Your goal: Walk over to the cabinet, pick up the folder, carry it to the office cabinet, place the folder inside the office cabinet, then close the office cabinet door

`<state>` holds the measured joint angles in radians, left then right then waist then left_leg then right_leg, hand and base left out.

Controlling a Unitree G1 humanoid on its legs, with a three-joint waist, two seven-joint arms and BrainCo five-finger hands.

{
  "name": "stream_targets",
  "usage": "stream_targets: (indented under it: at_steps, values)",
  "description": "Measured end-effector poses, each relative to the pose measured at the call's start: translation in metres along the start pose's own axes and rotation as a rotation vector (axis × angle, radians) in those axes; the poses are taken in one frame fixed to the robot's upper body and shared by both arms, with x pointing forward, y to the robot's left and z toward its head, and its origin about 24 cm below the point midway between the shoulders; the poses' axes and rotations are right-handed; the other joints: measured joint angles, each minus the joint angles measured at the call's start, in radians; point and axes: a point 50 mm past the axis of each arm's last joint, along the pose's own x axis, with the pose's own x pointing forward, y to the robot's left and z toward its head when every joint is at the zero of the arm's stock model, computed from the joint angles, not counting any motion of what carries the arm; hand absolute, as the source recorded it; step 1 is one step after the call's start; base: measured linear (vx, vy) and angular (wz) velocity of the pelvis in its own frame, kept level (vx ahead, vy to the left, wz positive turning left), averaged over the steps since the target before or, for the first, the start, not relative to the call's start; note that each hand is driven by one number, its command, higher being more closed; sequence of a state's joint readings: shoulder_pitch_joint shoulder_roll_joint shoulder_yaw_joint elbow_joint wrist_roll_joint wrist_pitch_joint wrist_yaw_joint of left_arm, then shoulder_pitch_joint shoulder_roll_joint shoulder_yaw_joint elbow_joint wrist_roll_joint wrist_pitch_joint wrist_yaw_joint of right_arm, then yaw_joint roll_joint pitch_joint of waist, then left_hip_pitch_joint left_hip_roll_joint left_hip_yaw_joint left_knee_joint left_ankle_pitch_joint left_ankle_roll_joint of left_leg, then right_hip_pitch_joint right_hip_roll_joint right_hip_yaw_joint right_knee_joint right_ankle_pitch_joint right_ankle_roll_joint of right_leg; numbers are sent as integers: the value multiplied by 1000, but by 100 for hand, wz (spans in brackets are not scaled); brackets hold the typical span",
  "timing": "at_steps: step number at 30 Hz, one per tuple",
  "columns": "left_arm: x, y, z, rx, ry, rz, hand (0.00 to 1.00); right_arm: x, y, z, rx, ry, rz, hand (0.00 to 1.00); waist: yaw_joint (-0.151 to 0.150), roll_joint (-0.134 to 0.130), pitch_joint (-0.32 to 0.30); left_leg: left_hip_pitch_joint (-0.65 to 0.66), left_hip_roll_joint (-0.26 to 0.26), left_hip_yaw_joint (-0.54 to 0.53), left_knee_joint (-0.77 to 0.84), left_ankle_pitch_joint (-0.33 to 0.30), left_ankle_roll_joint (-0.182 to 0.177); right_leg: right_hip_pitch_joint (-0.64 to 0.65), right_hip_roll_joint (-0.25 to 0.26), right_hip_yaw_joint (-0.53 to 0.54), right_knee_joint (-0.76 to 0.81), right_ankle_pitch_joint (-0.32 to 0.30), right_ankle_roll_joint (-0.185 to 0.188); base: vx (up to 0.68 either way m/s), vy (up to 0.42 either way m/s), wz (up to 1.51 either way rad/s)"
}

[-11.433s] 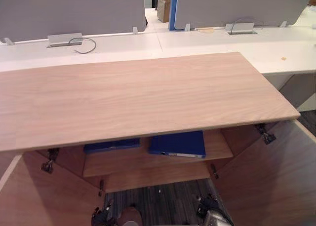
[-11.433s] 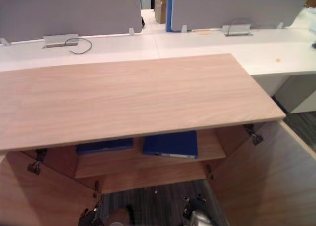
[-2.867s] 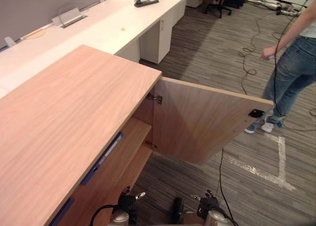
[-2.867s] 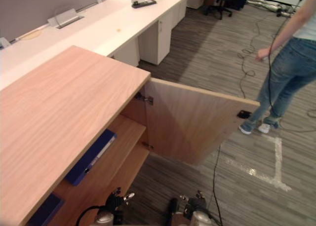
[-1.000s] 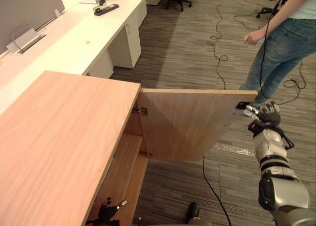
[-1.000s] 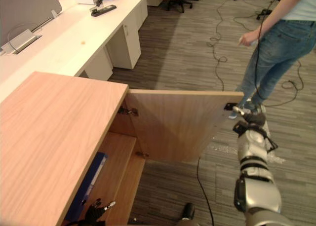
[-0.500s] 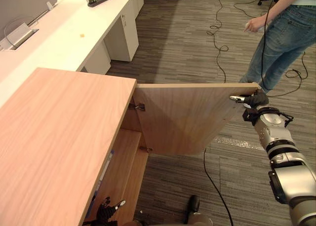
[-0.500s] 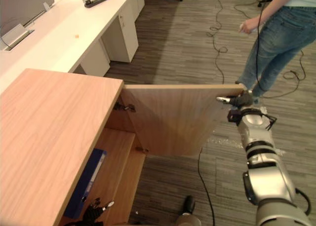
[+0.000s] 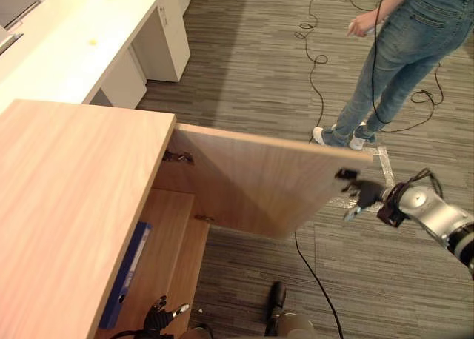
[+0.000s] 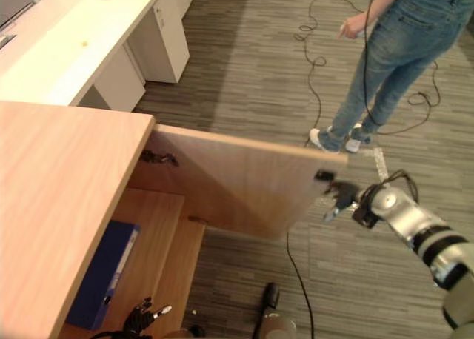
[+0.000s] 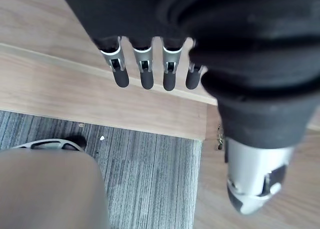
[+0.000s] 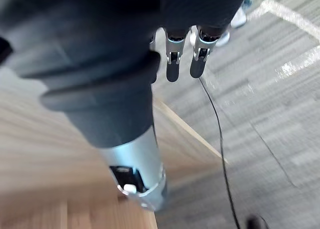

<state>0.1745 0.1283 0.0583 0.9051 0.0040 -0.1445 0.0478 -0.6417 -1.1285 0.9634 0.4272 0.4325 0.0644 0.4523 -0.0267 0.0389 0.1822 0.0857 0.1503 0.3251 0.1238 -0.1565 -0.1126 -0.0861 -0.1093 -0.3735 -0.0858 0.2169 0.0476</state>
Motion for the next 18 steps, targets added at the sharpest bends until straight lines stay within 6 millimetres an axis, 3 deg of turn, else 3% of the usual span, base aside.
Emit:
stream_targets:
  at_steps: [4, 5, 7, 11, 18]
  values:
    - [2, -2, 4, 10, -6, -6, 0, 9, 60, 7, -48, -63, 349, 0, 1, -1, -8, -8, 13, -3, -16, 24, -9, -15, 16, 2, 0, -3, -16, -43, -50, -1]
    - [2, -4, 5, 17, -9, -12, 0, 17, 81, 20, -52, -139, 434, 0, 7, -2, -29, -34, 13, -4, -15, 30, -9, -42, 17, 5, -2, 3, -24, -96, -35, -2]
    - [4, -4, 7, 22, -15, -18, 0, 24, 100, 37, -70, -223, 508, 0, 21, -2, -31, -34, 13, -4, -15, 37, -11, -45, 20, 7, -3, 9, -32, -106, -39, -1]
    - [3, -3, 5, 34, -9, -16, 0, 24, 115, 46, -100, -277, 564, 0, 47, -9, -55, -50, 12, -9, -4, 33, -8, -50, 19, 10, -5, 8, -31, -96, -13, 2]
    - [1, 3, -2, 4, 14, 14, 0, 23, 145, 43, -115, -277, 687, 0, 49, -27, -83, -73, 23, 1, 26, 20, -14, -69, 24, 23, 0, 17, -41, -12, 17, -8]
